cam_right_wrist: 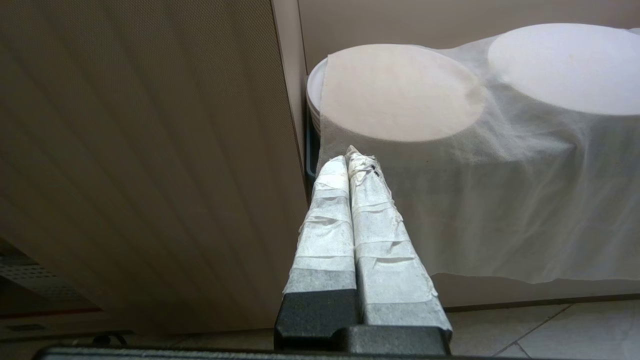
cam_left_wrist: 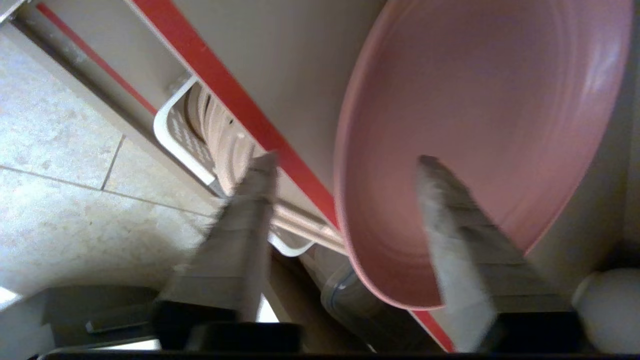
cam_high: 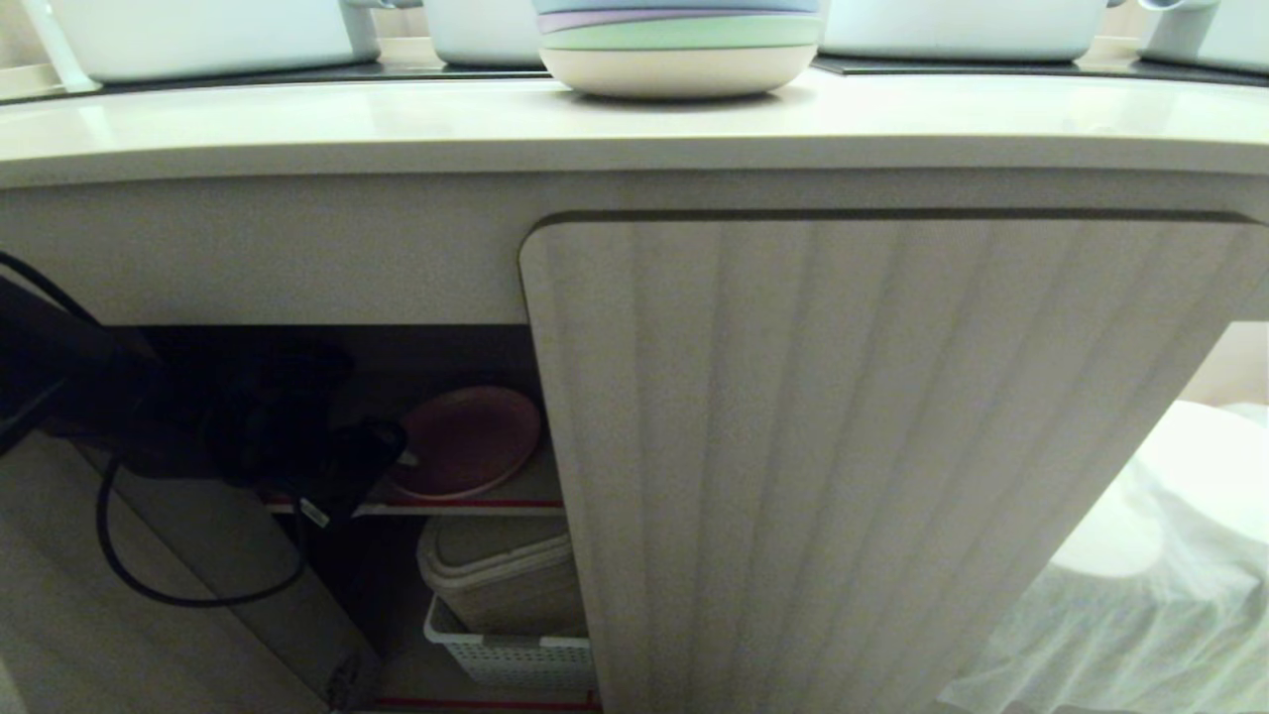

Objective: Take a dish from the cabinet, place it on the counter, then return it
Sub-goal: Put it back into the cabinet

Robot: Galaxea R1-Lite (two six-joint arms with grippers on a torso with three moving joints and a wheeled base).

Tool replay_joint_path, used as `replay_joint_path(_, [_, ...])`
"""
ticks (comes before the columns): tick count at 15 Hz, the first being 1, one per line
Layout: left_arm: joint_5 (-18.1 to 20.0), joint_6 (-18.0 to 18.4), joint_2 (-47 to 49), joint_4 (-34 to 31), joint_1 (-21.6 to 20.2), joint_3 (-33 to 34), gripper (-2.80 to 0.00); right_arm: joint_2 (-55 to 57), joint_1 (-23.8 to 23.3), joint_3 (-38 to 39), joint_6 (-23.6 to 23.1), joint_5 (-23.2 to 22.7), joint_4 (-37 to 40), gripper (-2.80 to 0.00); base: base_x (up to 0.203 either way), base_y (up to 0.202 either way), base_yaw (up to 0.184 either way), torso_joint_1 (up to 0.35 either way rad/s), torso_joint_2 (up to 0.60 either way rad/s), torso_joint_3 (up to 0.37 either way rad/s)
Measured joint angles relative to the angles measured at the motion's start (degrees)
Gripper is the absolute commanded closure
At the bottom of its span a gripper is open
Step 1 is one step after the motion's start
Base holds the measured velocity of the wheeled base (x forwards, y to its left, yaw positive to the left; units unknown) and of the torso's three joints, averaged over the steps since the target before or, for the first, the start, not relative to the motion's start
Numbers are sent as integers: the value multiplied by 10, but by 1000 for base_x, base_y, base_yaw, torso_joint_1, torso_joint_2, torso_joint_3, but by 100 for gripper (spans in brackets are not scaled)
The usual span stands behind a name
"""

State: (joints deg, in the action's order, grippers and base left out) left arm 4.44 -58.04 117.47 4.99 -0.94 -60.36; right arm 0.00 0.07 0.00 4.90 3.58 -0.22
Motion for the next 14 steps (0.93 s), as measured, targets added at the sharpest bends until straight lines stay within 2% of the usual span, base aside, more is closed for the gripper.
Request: replay_joint_path(14, [-26, 5, -15, 1, -1, 10, -280, 0, 0, 0, 0, 0, 0, 0, 0, 0, 0, 0, 0, 0])
